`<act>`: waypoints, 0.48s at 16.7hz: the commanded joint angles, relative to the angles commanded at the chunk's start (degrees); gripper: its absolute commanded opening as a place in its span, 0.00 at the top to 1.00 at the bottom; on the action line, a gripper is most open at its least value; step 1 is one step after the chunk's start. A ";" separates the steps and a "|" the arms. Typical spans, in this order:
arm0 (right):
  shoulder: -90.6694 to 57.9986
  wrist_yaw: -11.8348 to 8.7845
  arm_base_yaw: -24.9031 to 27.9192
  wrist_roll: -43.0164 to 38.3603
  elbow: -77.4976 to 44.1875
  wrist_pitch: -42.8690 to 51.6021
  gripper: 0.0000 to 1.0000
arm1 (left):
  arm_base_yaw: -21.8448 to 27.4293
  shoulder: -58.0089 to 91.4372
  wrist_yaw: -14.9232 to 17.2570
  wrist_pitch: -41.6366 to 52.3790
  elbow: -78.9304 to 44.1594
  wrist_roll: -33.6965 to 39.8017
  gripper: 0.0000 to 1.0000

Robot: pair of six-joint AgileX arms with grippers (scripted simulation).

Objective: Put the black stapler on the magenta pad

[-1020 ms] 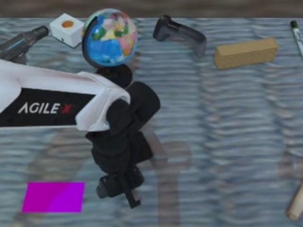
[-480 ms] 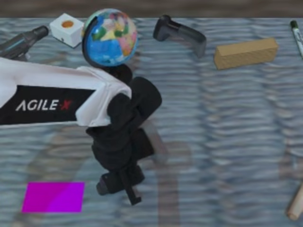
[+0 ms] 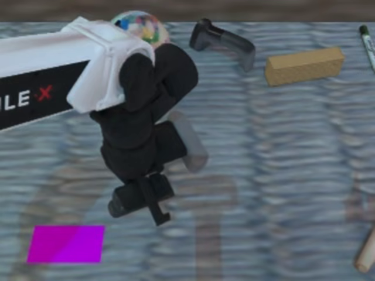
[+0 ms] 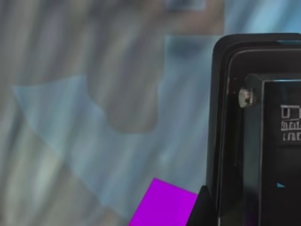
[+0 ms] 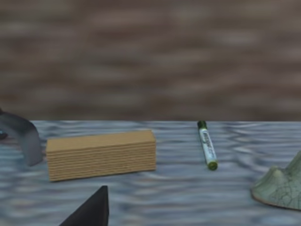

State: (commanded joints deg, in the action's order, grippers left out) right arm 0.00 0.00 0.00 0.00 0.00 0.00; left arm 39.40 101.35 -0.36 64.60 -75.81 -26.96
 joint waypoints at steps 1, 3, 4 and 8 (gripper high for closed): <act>0.00 0.00 0.00 0.00 0.00 0.00 0.00 | -0.09 -0.55 0.00 0.81 -0.59 0.05 1.00; 0.00 0.00 0.00 0.00 0.00 0.00 0.00 | -0.11 -0.71 0.01 1.03 -0.76 0.06 1.00; 0.00 0.00 0.00 0.00 0.00 0.00 0.00 | -0.11 -0.71 0.01 1.03 -0.76 0.06 1.00; 0.00 0.00 0.00 0.00 0.00 0.00 0.00 | 0.15 -0.80 -0.47 1.33 -0.45 1.65 1.00</act>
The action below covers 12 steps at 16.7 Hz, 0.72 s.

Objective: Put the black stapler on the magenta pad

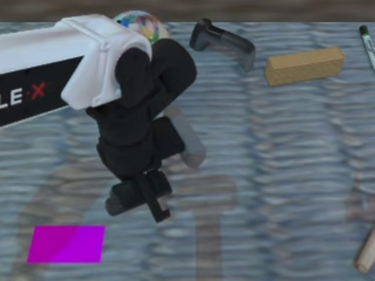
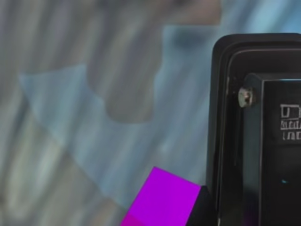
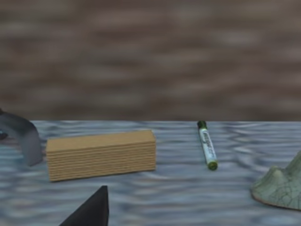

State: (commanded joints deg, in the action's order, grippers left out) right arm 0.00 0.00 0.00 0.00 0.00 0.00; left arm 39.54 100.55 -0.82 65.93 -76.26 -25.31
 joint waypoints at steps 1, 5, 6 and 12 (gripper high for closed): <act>0.00 0.00 0.00 0.00 0.00 0.00 0.00 | -0.08 -0.29 -0.42 0.44 0.17 1.74 1.00; 0.00 0.00 0.00 0.00 0.00 0.00 0.00 | -0.97 -1.98 -2.87 3.12 1.33 14.77 1.00; 0.00 0.00 0.00 0.00 0.00 0.00 0.00 | -1.39 -2.58 -3.56 3.86 1.85 19.53 1.00; 0.00 0.00 0.00 0.00 0.00 0.00 0.00 | -4.97 -6.84 -6.90 7.35 7.07 59.09 1.00</act>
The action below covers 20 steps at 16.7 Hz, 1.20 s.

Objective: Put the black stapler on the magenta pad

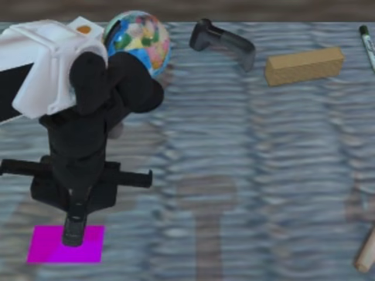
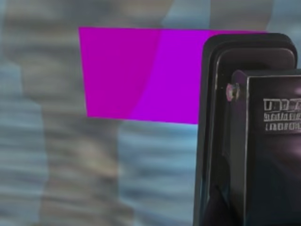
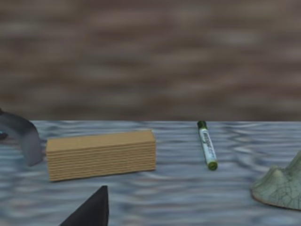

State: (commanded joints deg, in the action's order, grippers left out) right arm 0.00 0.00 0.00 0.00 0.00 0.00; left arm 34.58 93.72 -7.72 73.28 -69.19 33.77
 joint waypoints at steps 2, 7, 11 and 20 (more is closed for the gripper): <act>0.00 0.00 0.00 0.00 0.00 0.00 0.00 | -1.41 -1.51 -0.53 0.45 2.20 14.77 1.00; 0.00 0.00 0.00 0.00 0.00 0.00 0.00 | -4.91 -5.22 -0.14 -0.71 6.96 47.18 1.00; 0.00 0.00 0.00 0.00 0.00 0.00 0.00 | -7.67 -8.75 1.66 -4.20 9.70 66.64 1.00; 0.00 0.00 0.00 0.00 0.00 0.00 0.00 | -9.97 -12.16 4.00 -8.58 11.52 80.28 1.00</act>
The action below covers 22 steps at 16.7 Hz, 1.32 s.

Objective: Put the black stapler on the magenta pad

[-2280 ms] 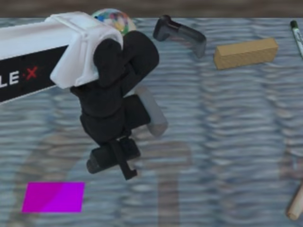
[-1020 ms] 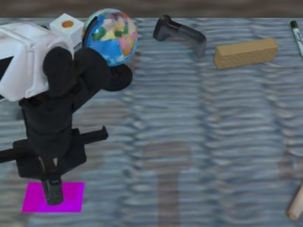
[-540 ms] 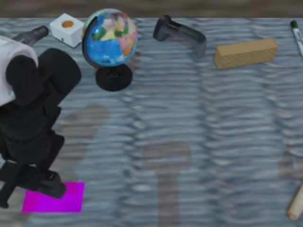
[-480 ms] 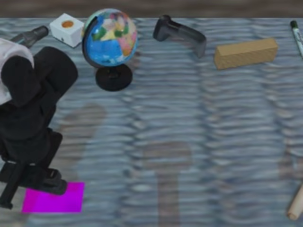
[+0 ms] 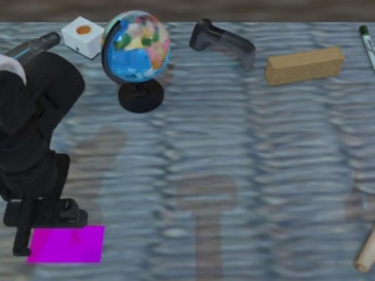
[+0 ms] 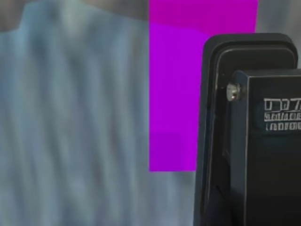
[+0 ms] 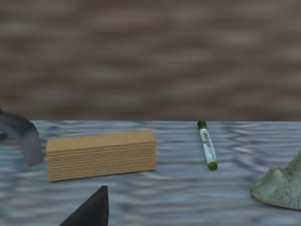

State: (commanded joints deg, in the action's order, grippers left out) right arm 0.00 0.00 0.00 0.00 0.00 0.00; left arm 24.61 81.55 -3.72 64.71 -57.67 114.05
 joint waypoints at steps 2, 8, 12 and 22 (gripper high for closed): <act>0.00 0.00 0.00 0.00 0.00 0.00 0.00 | 0.26 0.21 -0.09 0.13 -0.17 -0.15 1.00; 0.00 0.00 0.00 0.00 0.00 0.00 0.00 | -0.53 3.55 -0.05 -9.24 5.65 -1.12 1.00; 0.00 0.00 0.00 0.00 0.00 0.00 0.00 | -1.61 7.77 -0.02 -21.10 12.53 -1.89 1.00; 0.00 0.00 0.00 0.00 0.00 0.00 0.00 | -2.05 9.73 0.05 -25.53 15.65 -2.21 0.77</act>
State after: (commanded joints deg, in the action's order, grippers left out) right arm 0.00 0.00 0.00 0.00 0.00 0.00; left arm 22.56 91.28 -3.68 39.18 -42.02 111.85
